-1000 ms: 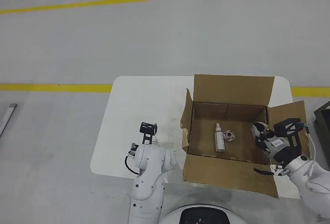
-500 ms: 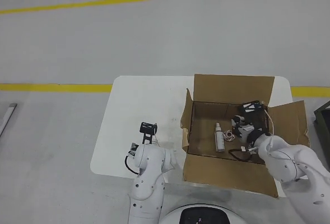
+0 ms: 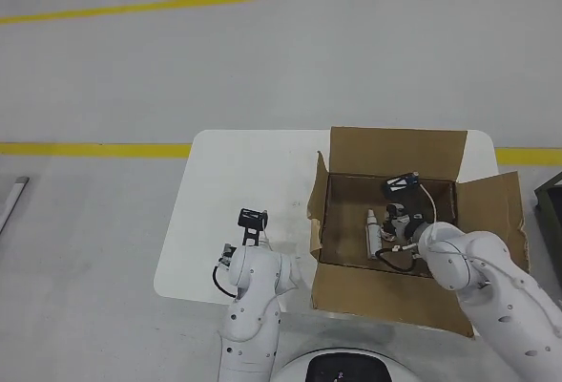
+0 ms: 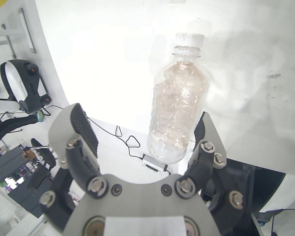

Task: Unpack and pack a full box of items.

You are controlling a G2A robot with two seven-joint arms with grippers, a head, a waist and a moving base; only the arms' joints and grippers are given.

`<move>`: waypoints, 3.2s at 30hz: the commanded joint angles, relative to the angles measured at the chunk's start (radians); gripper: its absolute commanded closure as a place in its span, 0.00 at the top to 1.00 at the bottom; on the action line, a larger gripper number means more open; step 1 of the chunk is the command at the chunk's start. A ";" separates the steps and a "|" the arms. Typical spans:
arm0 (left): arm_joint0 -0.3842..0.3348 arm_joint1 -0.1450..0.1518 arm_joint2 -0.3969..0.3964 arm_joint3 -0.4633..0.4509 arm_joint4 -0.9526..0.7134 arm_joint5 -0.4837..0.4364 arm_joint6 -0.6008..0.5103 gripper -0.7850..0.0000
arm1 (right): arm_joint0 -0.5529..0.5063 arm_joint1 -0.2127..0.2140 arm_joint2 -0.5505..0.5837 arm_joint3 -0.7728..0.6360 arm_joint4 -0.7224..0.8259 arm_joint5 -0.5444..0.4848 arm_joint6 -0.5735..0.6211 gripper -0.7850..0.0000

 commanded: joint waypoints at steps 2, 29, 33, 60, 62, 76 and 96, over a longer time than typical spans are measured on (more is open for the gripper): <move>0.000 0.000 0.000 0.000 0.000 0.000 0.000 1.00 | 0.000 0.000 0.000 0.000 0.000 0.000 0.000 0.00; 0.000 0.000 0.000 0.000 0.000 0.000 0.000 1.00 | 0.217 -0.092 -0.255 0.311 -0.047 0.261 0.087 0.35; 0.000 0.000 0.000 0.000 0.000 0.000 0.000 1.00 | 0.228 -0.100 -0.264 0.346 -0.049 0.262 0.087 0.38; 0.000 0.000 0.000 0.000 0.000 0.000 0.000 1.00 | 0.285 -0.148 -0.291 0.511 -0.014 0.215 0.070 0.41; 0.000 0.000 0.000 0.000 0.000 0.000 0.000 1.00 | 0.287 -0.151 -0.293 0.518 -0.017 0.212 0.072 0.42; 0.000 0.000 0.000 0.000 0.000 0.000 0.000 1.00 | 0.275 -0.158 -0.268 0.489 -0.033 0.200 0.062 0.00; 0.000 0.000 0.000 0.000 0.000 0.000 0.000 1.00 | -0.137 -0.082 0.147 -0.177 0.024 -0.044 -0.235 0.00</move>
